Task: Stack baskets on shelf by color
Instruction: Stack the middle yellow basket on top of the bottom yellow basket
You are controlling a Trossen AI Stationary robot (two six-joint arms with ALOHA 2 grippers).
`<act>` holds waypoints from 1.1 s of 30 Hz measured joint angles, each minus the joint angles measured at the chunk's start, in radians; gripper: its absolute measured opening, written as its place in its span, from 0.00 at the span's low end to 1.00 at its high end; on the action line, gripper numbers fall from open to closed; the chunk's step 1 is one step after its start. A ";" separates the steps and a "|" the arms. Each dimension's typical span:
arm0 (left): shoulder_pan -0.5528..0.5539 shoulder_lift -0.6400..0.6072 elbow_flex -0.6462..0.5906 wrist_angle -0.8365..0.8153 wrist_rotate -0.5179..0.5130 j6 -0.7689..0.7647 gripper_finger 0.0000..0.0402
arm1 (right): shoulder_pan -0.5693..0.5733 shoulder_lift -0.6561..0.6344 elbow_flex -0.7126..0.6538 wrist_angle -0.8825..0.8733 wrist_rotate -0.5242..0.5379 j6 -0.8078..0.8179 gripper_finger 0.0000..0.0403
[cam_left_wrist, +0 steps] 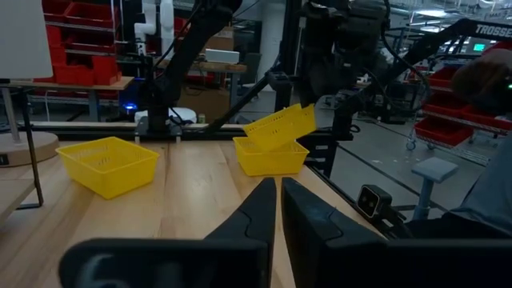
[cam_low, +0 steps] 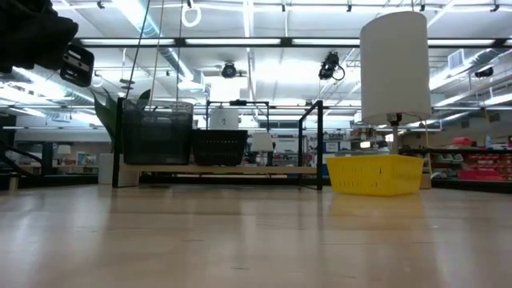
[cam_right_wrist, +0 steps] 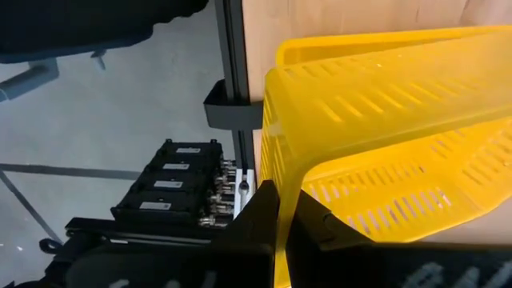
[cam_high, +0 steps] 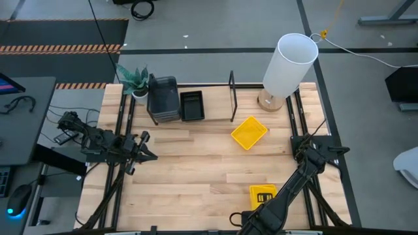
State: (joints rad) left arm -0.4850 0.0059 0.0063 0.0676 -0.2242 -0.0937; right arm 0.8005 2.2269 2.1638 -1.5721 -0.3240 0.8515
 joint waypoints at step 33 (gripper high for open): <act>0.000 0.000 0.000 -0.003 0.000 0.000 0.09 | -0.003 -0.001 -0.079 0.042 -0.026 -0.035 0.02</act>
State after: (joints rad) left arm -0.4850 0.0063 0.0063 0.0647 -0.2241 -0.0937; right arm 0.7971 2.2261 2.0846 -1.5303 -0.3498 0.8162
